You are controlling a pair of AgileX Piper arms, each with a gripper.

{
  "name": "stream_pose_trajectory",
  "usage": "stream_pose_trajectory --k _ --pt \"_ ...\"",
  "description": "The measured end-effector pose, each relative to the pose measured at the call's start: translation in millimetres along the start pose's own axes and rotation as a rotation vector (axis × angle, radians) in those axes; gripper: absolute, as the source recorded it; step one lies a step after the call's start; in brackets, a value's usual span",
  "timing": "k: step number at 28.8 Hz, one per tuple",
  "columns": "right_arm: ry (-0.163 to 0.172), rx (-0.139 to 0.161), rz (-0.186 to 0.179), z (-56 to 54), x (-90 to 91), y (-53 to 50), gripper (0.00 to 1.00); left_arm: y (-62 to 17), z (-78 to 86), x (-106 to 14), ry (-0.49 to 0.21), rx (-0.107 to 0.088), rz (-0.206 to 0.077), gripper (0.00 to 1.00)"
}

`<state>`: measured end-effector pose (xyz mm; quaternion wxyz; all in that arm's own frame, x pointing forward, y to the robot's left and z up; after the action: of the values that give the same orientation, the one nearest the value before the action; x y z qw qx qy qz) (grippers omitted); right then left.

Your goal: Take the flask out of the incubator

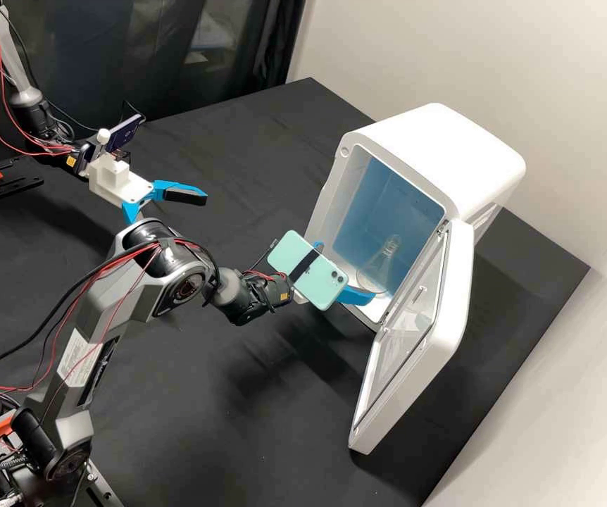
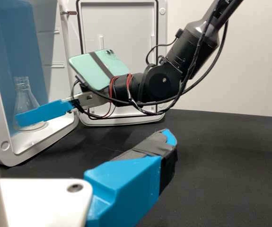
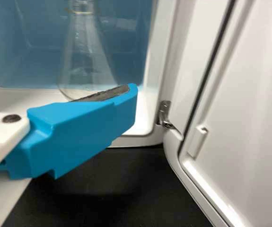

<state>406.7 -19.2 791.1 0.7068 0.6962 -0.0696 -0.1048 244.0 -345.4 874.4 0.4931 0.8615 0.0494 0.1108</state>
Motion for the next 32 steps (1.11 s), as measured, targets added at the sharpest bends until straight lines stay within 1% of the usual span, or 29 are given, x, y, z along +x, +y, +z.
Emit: stream_pose_trajectory --k 3,5,8,13,16,19,22,23,25,28,30,31,32 --pt "0.000 0.002 0.002 -0.4 0.4 0.5 1.00 0.0 0.0 0.0 0.000 0.000 0.000 1.00" --pt "-0.001 0.004 -0.003 -2.2 2.3 1.7 1.00 0.0 0.0 0.0 0.000 0.000 0.000 1.00" --pt "0.014 0.008 0.013 -7.8 6.1 6.5 1.00 0.0 0.0 0.0 0.000 0.000 0.000 1.00" --pt "0.022 0.016 0.037 -10.2 9.7 13.8 1.00 0.0 0.0 0.0 0.000 0.000 0.000 1.00" --pt "0.015 0.030 0.048 -10.0 10.8 16.4 1.00 -0.4 1.5 0.3 -0.006 0.000 -0.002 1.00" --pt "0.007 0.032 0.037 -10.1 11.6 16.1 1.00 -0.5 2.2 0.4 -0.008 0.000 -0.002 1.00" --pt "-0.008 0.047 0.028 -12.0 13.8 17.2 1.00 -0.5 2.2 0.4 -0.008 0.000 -0.002 1.00" --pt "-0.011 0.055 0.033 -13.4 15.2 19.1 1.00 -0.8 2.1 0.5 -0.008 0.000 -0.003 1.00" --pt "-0.010 0.051 0.035 -15.5 16.3 20.2 1.00 -2.3 1.6 0.8 -0.007 -0.002 -0.009 1.00" --pt "0.001 0.043 0.046 -18.6 20.1 22.7 1.00 -5.1 0.7 1.5 -0.004 -0.005 -0.019 1.00" --pt "-0.004 0.046 0.049 -17.5 23.8 21.7 1.00 -5.7 0.5 1.6 -0.004 -0.006 -0.021 1.00" --pt "-0.011 0.055 0.052 -16.8 26.4 21.4 1.00 -6.0 0.5 1.6 -0.003 -0.006 -0.022 1.00" --pt "-0.013 0.052 0.048 -16.5 27.3 20.8 1.00 -6.4 0.3 1.7 -0.003 -0.007 -0.024 1.00"
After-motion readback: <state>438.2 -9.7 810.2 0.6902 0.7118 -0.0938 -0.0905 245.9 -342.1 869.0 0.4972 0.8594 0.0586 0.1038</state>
